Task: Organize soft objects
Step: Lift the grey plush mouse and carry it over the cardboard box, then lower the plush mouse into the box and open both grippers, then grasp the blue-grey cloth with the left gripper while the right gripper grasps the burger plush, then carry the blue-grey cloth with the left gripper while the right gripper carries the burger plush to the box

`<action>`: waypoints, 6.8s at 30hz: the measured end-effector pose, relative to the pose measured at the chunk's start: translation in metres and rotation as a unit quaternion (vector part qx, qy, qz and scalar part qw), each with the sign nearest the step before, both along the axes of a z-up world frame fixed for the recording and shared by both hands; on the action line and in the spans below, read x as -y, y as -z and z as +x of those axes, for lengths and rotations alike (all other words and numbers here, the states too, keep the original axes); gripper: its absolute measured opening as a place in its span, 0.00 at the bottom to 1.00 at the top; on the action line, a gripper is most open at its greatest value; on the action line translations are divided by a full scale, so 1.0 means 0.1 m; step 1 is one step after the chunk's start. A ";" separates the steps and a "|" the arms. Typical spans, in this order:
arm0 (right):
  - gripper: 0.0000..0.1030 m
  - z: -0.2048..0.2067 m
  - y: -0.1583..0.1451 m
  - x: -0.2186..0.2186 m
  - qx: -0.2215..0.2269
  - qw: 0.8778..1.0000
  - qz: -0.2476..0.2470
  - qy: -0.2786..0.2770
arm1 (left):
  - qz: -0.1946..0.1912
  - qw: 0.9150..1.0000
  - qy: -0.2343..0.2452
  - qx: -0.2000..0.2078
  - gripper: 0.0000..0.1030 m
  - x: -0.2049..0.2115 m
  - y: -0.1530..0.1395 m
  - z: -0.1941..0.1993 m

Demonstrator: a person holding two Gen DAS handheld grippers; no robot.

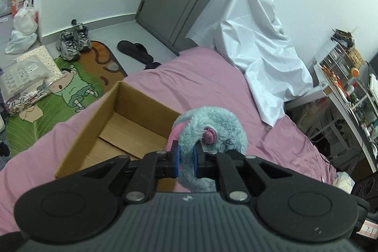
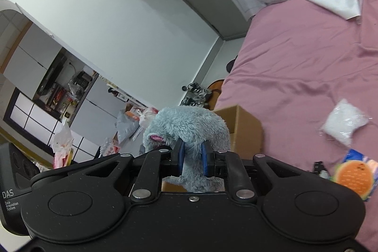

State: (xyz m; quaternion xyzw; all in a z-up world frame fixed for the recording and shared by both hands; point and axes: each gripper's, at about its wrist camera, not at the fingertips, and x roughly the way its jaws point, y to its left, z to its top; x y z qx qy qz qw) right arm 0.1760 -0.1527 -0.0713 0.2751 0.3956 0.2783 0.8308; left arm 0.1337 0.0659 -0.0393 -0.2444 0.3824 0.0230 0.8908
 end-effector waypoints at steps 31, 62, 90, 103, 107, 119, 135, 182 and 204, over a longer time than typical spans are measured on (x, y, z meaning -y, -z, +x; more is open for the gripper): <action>0.28 0.13 0.23 -0.09 -0.062 0.997 -0.022 0.042 | 0.065 0.993 -0.042 -0.086 0.11 -0.45 0.82 0.77; 0.83 -0.11 -0.10 0.29 -0.028 0.995 -0.059 0.070 | 0.143 0.984 -0.027 -0.104 0.97 -0.12 0.07 0.23; 1.00 -0.44 -0.41 0.94 0.031 0.989 -0.139 0.044 | 0.145 0.989 -0.004 -0.016 1.00 0.44 -0.41 -0.33; 1.00 -0.57 -0.30 1.33 0.021 0.989 -0.147 0.028 | 0.159 0.987 0.018 -0.029 1.00 0.91 -0.38 -0.46; 1.00 -0.58 -0.24 1.44 0.010 0.990 -0.140 0.031 | 0.162 0.986 0.025 -0.038 1.00 1.05 -0.35 -0.46; 1.00 -0.48 0.03 1.70 -0.066 0.992 -0.097 0.048 | 0.138 0.988 0.025 -0.068 1.00 1.27 -0.08 -0.46; 0.93 -0.32 0.33 1.79 -0.137 0.987 -0.046 0.073 | 0.068 0.994 -0.004 -0.084 0.86 1.42 0.45 -0.26; 0.15 0.10 0.98 1.32 -0.236 0.964 -0.098 0.074 | -0.042 0.988 -0.018 -0.147 0.14 1.39 1.29 0.13; 0.09 0.04 0.70 1.33 -0.162 0.983 -0.061 0.060 | -0.004 0.993 -0.029 -0.118 0.13 1.31 0.97 0.07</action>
